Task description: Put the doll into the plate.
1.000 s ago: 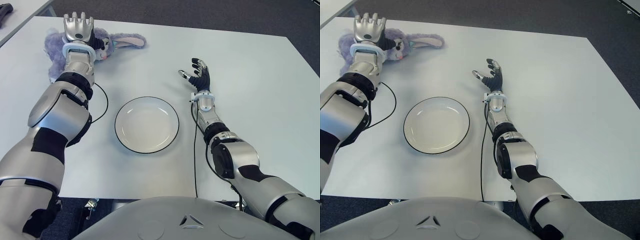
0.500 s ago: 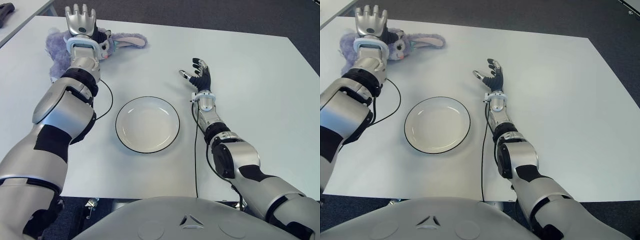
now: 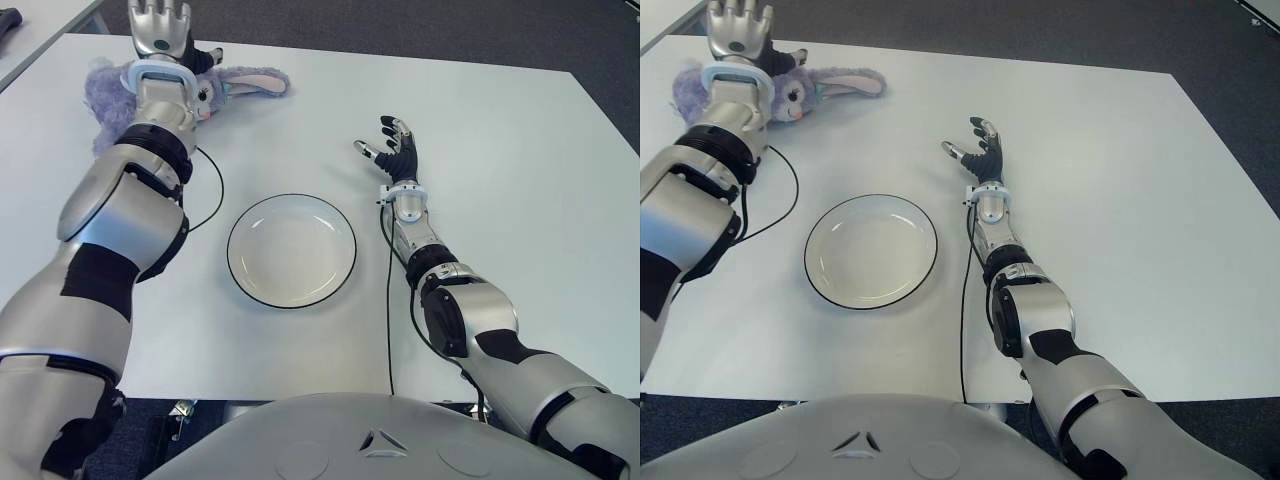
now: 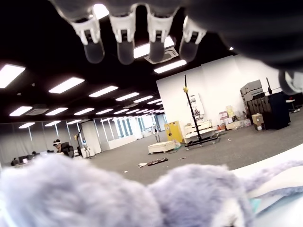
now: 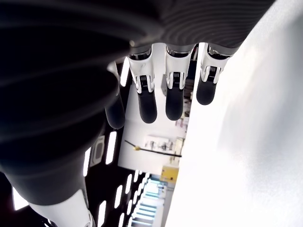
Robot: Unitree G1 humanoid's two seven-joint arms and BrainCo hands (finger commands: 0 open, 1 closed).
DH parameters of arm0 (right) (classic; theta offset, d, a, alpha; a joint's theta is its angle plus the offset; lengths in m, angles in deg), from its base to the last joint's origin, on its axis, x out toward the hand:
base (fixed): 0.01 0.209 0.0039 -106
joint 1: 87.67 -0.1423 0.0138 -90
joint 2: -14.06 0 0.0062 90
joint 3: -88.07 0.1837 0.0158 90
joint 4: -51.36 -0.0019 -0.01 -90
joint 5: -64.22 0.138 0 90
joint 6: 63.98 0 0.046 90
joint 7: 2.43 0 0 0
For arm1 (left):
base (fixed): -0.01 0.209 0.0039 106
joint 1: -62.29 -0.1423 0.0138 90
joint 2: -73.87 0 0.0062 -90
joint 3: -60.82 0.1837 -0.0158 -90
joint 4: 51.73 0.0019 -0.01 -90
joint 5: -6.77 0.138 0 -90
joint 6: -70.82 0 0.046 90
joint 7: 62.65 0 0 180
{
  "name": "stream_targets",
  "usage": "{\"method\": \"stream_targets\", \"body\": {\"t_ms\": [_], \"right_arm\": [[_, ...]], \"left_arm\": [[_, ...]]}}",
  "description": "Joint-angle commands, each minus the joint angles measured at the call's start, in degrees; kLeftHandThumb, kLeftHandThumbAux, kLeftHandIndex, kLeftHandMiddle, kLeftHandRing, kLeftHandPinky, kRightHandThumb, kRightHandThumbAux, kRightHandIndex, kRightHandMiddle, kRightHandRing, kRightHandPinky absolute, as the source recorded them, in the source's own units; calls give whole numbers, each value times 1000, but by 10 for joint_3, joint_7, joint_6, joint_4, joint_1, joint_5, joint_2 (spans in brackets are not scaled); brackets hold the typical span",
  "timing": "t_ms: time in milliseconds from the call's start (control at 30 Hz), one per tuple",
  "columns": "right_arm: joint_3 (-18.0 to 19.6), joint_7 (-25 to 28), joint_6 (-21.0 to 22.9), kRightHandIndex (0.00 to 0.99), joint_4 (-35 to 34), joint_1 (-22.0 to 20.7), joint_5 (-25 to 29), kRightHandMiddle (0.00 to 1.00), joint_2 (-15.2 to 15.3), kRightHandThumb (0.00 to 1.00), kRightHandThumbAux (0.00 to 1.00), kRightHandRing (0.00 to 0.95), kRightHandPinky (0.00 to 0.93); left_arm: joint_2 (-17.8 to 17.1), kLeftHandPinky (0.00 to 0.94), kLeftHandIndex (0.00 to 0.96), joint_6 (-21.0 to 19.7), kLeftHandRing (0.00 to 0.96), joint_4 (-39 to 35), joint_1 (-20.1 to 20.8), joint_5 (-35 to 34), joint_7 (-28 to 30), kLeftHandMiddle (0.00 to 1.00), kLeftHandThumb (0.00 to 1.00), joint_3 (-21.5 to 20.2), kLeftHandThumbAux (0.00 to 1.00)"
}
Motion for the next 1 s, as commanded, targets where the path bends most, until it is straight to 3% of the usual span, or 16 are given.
{"method": "stream_targets", "body": {"t_ms": [33,600,633,667,800,867,1000], "right_arm": [[4,4,62,193,85,117,1,169,-11,109,823,139,108],[10,7,67,209,85,119,5,159,-4,107,822,114,73],[10,7,67,209,85,119,4,159,-4,106,824,115,79],[10,7,67,208,85,119,4,159,-4,105,825,118,91],[10,9,65,207,85,120,5,161,-2,103,827,122,101],[12,12,63,202,85,121,6,158,-1,102,834,127,118],[15,18,61,197,84,121,11,155,0,101,838,129,118]], "left_arm": [[-20,0,0,26,0,20,-27,-18,27,0,281,-16,123],[-29,74,0,28,0,28,-49,-43,56,0,349,-43,160],[-29,99,0,27,0,28,-50,-44,56,0,359,-44,167],[-29,180,0,26,0,27,-51,-45,57,0,371,-44,181],[-30,271,0,26,47,27,-58,-48,57,0,388,-49,202],[-30,449,0,28,143,27,-64,-53,57,0,417,-54,229],[-28,532,0,31,199,27,-76,-57,54,43,458,-61,250]]}}
